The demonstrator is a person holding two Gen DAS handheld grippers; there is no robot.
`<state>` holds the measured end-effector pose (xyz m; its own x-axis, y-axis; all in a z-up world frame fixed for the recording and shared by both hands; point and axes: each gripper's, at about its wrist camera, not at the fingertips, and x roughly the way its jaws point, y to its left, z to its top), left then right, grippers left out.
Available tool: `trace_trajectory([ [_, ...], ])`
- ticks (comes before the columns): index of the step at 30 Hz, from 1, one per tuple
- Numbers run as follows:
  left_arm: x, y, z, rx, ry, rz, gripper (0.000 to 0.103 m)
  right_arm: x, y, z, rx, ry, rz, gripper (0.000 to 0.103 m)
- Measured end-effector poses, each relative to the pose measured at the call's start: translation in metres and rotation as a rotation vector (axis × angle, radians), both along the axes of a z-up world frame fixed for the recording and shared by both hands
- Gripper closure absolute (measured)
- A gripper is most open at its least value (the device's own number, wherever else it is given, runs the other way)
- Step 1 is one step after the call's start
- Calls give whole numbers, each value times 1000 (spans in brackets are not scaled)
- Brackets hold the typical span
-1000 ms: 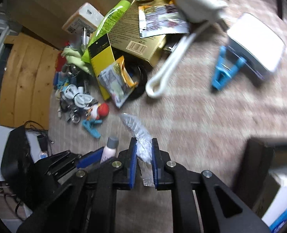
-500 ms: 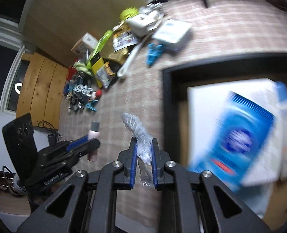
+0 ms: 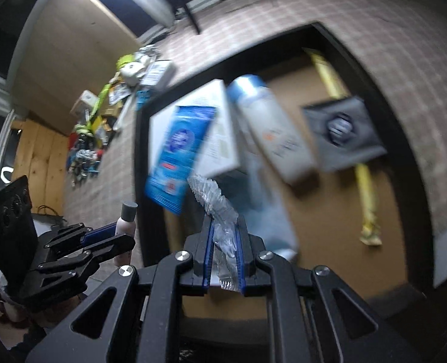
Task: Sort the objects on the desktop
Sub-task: 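Carry the pink bottle and clear bag to the tray and release both, then grasp the blue clothespin with the right gripper while the left grasps the white tube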
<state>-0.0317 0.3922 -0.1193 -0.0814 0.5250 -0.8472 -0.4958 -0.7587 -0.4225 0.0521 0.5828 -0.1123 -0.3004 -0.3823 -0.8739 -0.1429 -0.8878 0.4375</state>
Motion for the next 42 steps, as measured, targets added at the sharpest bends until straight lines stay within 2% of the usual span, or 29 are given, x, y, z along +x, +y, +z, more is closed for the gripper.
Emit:
trace_trajectory([
  [6,15,39,-5,-16,-3,-79,84,19,27,-6,18,-14,-45,90],
  [13,25,55,-5,-33,17,-120,85,27,38,-7,45,-12,-55,88],
  [14,26,55,-4,-41,24,-120,78,28,38,-5,50,-7,-55,88],
  [15,25,54,-3,-50,25,-114,64,28,37,-3,56,0,-56,85],
  [17,23,48,0,-44,34,-92,57,29,36,0,77,-2,-62,66],
  [18,21,44,1,-43,36,-80,57,29,35,2,84,5,-66,52],
  [19,18,40,3,-41,37,-65,57,29,34,4,91,19,-69,49],
  [31,-15,-41,13,-40,39,119,59,3,-18,21,133,72,2,49],
  [37,-33,-101,12,-64,38,244,59,-24,-61,32,152,110,72,49],
  [42,-47,-169,8,-93,36,375,59,-52,-101,38,150,132,126,48],
])
